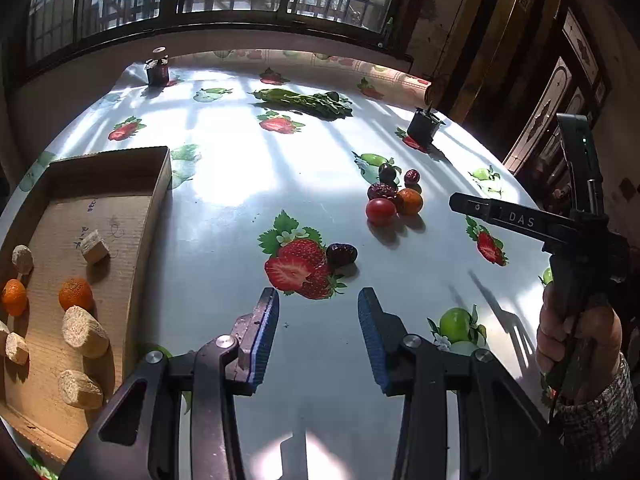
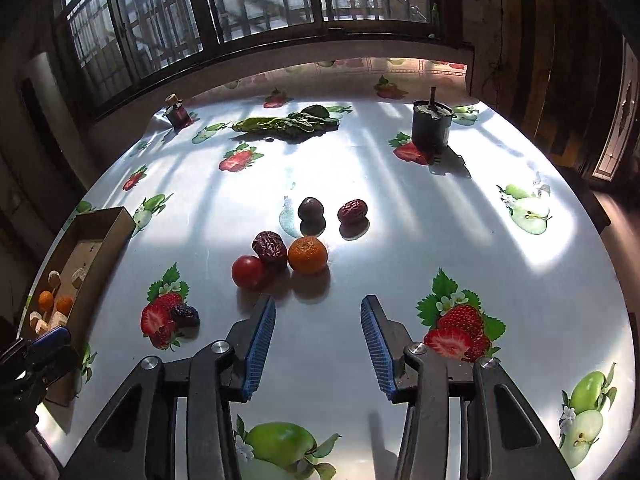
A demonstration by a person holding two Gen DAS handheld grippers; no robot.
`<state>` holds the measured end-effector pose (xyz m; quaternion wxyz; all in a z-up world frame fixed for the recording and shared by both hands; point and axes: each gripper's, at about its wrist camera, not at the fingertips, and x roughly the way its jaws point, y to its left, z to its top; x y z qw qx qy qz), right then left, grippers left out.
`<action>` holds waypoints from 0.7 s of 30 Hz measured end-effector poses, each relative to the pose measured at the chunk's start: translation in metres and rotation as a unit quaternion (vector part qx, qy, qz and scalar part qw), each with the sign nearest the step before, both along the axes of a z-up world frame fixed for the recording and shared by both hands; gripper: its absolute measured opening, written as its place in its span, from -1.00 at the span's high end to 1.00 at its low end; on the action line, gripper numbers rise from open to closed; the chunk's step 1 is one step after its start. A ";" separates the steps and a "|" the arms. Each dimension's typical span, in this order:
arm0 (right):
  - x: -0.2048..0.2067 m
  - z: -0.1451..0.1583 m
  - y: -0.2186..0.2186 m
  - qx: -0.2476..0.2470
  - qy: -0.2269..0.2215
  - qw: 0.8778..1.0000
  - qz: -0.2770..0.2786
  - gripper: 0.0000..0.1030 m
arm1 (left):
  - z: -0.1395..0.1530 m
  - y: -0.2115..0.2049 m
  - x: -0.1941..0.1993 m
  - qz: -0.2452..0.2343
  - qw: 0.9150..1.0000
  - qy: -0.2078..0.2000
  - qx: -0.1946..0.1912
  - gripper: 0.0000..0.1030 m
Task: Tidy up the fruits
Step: 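Move both tools back over the table toward the dates and mandarin, then grasp a dark red date with the left tool while the right tool grasps a mandarin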
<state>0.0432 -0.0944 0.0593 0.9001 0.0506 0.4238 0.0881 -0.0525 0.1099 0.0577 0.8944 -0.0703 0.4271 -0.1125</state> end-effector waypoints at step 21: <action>0.072 -0.049 -0.009 0.128 0.033 0.991 -0.019 0.21 | -0.048 -0.028 0.070 -0.040 0.998 0.025 -0.044 0.27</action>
